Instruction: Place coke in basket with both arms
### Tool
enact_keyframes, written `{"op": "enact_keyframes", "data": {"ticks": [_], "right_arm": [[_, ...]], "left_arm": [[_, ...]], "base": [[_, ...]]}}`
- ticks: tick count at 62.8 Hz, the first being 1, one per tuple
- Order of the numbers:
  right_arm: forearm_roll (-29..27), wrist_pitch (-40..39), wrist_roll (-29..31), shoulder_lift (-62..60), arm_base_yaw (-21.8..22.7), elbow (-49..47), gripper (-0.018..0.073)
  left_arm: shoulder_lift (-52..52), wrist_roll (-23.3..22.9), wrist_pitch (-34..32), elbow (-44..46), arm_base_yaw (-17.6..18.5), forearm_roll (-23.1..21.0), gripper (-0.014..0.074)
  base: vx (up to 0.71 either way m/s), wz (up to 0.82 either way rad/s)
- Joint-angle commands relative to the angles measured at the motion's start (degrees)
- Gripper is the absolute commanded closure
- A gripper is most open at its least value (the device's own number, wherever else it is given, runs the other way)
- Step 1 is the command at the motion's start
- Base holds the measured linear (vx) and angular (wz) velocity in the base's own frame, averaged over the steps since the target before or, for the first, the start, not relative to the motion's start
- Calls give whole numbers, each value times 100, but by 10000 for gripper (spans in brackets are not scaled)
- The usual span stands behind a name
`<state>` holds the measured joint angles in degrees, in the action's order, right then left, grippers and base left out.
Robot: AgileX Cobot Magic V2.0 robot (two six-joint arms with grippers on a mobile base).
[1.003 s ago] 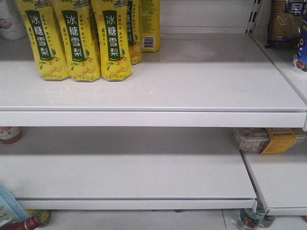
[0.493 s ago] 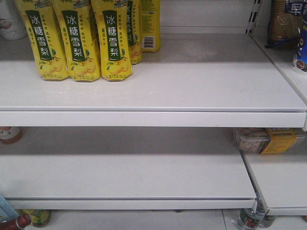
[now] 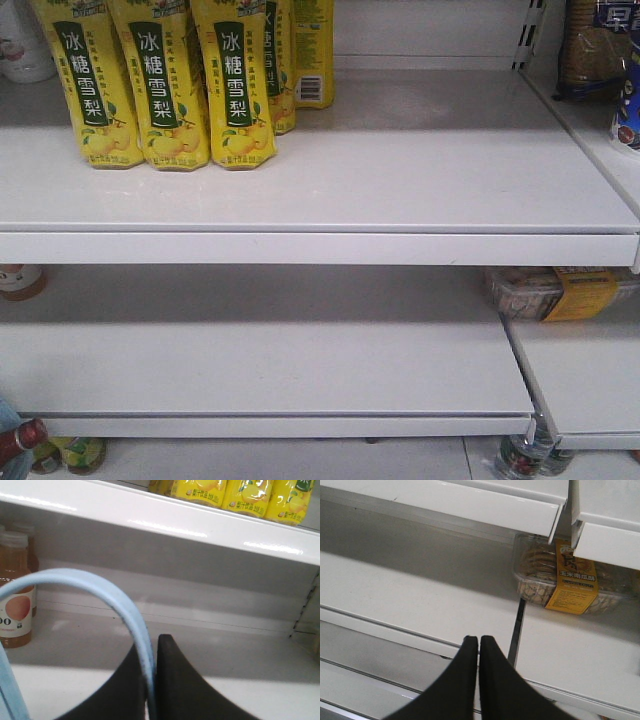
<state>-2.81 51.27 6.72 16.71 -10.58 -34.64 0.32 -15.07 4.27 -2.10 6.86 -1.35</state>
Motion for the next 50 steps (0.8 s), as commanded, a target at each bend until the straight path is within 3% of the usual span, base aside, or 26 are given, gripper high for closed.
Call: {"op": "enact_keyframes", "data": {"ticks": [1,50], "right_arm": [[23,-376,19,67,27,-171,561],[23,-376,19,67,27,-171,561]], "left_arm": [[131,192,-790,-24,-7,321,602],[131,198,-790,-24,-7,277,602]], "base": [[0,0],[0,0]]}}
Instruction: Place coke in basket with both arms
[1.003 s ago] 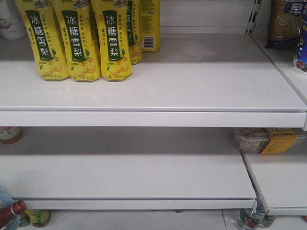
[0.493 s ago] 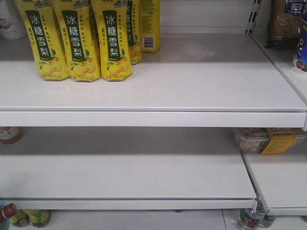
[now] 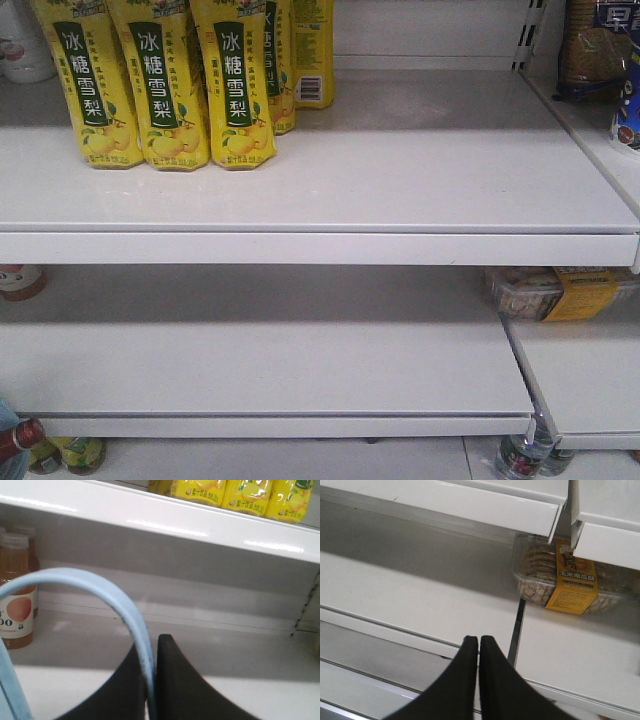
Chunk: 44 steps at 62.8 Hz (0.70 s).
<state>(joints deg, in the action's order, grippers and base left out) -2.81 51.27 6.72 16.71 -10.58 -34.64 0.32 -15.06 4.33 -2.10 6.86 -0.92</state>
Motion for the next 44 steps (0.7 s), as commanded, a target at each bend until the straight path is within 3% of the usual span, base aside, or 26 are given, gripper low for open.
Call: {"op": "enact_keyframes", "data": {"ticks": [1,44], "right_arm": [[23,-376,19,67,27,-171,561],[23,-376,19,67,27,-171,561]], "left_arm": [[131,197,-795,-24,-7,234,602],[125,197,-795,-15,-7,234,602]], "base": [[0,0],[0,0]]}}
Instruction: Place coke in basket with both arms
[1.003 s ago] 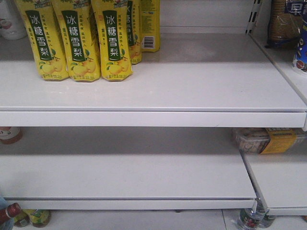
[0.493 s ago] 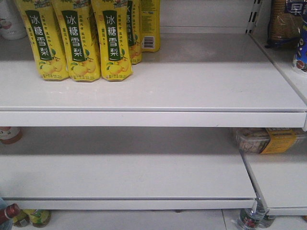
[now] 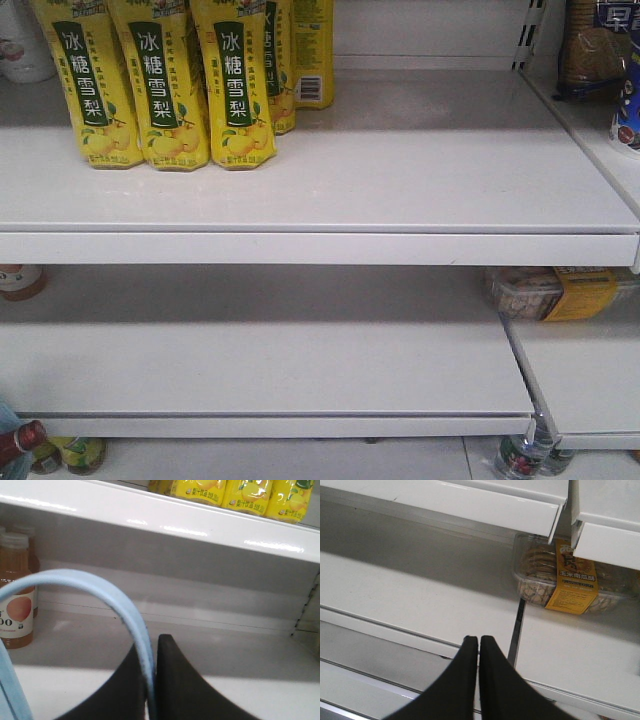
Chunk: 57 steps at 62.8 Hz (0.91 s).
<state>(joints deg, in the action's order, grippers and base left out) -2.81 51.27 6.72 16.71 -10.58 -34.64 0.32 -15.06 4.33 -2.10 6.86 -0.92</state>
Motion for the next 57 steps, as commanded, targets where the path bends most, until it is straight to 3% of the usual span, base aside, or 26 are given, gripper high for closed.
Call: {"op": "enact_keyframes", "data": {"ticks": [1,42,57], "right_arm": [[23,-376,19,67,27,-171,561],[22,-436,19,67,27,-151,561],[52,-2094,-276,33,27,1214,561]], "left_arm": [[125,197,-795,-15,-7,234,602],[125,197,-795,-15,-7,234,602],[125,197,-795,-15,-7,234,602]], "base": [[0,0],[0,0],[0,0]]}}
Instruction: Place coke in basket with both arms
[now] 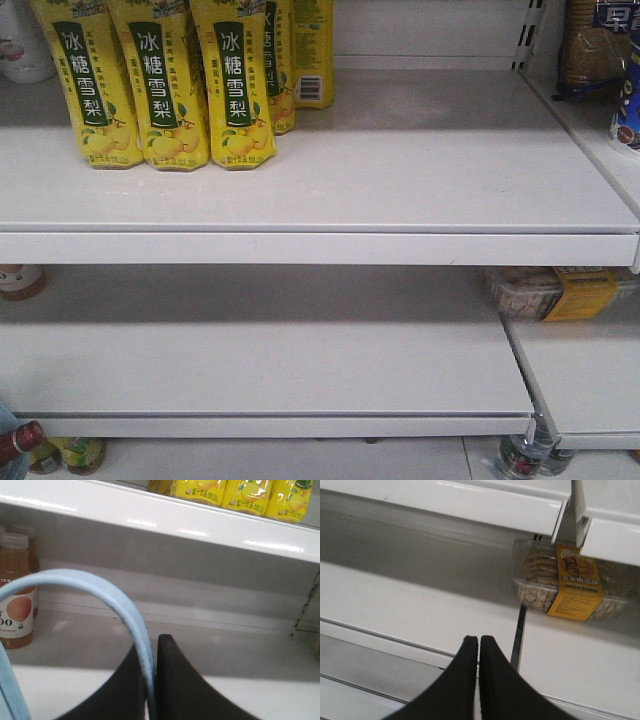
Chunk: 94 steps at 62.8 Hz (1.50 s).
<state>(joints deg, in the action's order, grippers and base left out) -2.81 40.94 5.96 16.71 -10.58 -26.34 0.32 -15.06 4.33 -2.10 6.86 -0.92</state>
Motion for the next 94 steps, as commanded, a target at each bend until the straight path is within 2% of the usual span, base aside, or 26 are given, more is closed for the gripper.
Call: {"op": "enact_keyframes", "data": {"ticks": [1,9,20,31,40,51,55,65,72,94], "right_arm": [[62,-1168,-256,17,27,535,561],[245,-1862,-905,-161,27,1292,561],[683,-2311,-2163,-763,27,1977,561],[1122,-2672,-2891,-1405,27,2425,561],[1072,-3551,-2854,-1796,27,2879,561],[1082,-3867,-2353,-1825,39,2856,561],[1066,-3915,-2284,-1825,171,2856,561],[801,-4124,-2306,-1830,1008,2856,561],[646,-4250,-2301,-1830,1402,2856,561],[692,-4574,-2256,-1830,1493,2860,561]], "left_arm": [[125,197,-795,-15,-7,234,602],[120,197,-795,-15,-7,234,602],[120,197,-795,-15,-7,234,602],[120,197,-795,-15,-7,234,602],[120,197,-795,-15,-7,234,602],[120,197,-795,-15,-7,234,602],[120,197,-795,-15,-7,234,602],[120,197,-795,-15,-7,234,602],[120,197,-795,-15,-7,234,602],[120,197,-795,-15,-7,234,602]], "base": [[0,0],[0,0],[0,0],[0,0],[0,0],[0,0],[0,0],[0,0],[0,0],[0,0]]}}
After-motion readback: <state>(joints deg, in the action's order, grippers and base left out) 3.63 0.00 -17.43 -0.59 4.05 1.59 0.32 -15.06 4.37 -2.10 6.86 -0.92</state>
